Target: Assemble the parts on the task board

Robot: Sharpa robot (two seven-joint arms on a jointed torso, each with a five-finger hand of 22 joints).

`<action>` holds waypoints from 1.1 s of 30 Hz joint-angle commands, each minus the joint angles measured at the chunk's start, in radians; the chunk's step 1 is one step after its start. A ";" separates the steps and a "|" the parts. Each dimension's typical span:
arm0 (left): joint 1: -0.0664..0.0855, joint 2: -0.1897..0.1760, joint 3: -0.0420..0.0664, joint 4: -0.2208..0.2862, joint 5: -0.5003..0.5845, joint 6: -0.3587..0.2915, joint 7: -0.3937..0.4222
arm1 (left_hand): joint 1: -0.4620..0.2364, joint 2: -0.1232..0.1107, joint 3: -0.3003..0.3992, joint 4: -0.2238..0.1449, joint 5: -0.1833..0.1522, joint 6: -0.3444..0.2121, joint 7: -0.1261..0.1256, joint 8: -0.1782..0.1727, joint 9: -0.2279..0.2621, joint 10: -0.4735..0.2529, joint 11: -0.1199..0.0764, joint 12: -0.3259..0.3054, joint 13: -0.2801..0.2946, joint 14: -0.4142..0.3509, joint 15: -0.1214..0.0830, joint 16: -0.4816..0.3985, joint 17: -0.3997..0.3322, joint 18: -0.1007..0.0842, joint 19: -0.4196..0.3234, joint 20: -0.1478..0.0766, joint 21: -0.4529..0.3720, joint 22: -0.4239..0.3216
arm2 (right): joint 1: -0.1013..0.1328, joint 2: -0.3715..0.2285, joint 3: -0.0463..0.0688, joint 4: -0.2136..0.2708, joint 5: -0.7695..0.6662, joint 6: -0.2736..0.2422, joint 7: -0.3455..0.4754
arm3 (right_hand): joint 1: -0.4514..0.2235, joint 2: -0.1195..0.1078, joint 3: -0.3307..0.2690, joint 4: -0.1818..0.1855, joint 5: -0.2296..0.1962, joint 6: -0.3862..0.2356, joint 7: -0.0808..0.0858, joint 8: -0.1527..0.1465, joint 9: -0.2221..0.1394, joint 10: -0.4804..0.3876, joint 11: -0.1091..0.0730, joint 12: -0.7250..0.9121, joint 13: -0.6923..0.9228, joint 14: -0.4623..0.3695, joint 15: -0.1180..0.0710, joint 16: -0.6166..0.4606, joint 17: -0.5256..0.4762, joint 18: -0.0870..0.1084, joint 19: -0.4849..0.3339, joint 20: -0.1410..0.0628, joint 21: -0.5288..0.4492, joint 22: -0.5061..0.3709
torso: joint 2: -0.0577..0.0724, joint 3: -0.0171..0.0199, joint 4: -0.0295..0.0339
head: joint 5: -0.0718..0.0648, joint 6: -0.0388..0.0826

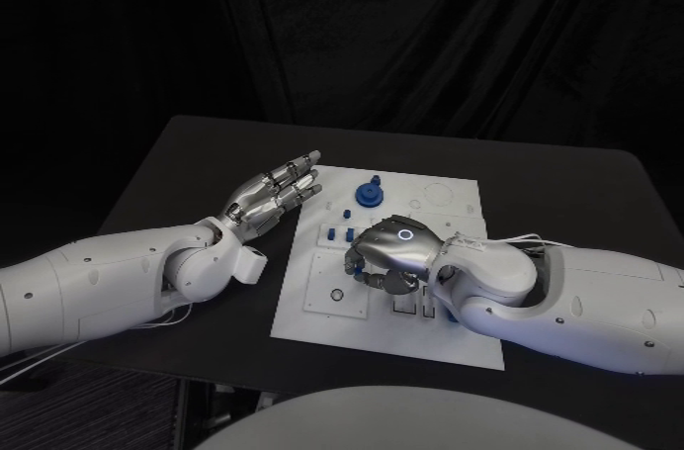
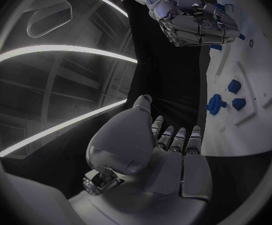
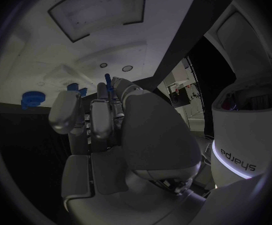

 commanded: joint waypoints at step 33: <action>-0.009 0.006 0.001 -0.011 0.005 0.021 0.052 | 0.003 0.017 0.006 -0.013 0.014 0.009 0.016 0.004 0.002 0.008 0.007 -0.001 0.002 0.001 0.008 -0.003 0.000 0.011 0.005 0.015 0.005 0.010 | -0.058 0.011 0.001 -0.043 -0.064 -0.052 -0.004 | 0.000 -0.006 0.008 -0.006 -0.040 -0.005 0.000 -0.013 0.008 0.028 -0.013 -0.010 -0.003 0.003 0.001 -0.006 -0.005 -0.010 0.000 0.004 0.000 0.143 | 0.000 0.0010 0.0012 | 0.016 0.000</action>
